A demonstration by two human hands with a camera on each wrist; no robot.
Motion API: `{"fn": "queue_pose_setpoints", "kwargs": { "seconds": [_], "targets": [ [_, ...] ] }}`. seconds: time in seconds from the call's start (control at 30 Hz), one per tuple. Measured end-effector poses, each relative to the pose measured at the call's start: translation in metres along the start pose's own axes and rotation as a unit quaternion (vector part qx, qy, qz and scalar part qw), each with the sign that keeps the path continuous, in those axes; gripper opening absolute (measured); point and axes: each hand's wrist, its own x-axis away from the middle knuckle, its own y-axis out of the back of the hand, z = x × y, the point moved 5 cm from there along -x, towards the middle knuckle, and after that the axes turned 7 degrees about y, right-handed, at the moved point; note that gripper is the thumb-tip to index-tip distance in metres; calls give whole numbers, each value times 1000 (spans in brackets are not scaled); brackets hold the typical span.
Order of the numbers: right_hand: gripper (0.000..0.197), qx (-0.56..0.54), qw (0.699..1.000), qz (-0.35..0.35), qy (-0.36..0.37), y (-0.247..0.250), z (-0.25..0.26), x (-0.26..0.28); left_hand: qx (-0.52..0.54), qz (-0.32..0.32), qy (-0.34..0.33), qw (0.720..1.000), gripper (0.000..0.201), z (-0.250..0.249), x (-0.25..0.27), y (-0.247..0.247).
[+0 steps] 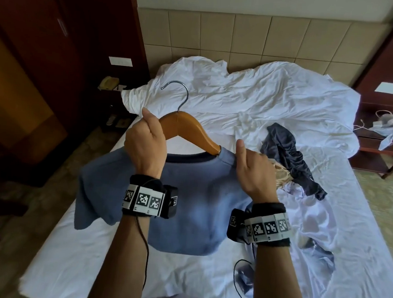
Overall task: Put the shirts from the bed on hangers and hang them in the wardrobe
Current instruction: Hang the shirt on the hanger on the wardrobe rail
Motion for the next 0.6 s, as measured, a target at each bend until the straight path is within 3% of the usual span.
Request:
{"fn": "queue_pose_setpoints", "kwargs": {
  "seconds": [0.23,0.43,0.6],
  "targets": [
    [64,-10,996,-88,7,3,-23,-2,4,-4,29,1000,73,10,-8,5],
    [62,-18,998,12,-52,-21,-41,-4,-33,11,11,999,71,8,-7,-1],
    [44,-67,997,-20,36,-11,-10,-10,-46,49,-29,997,61,-3,5,-8]
  ]
}}
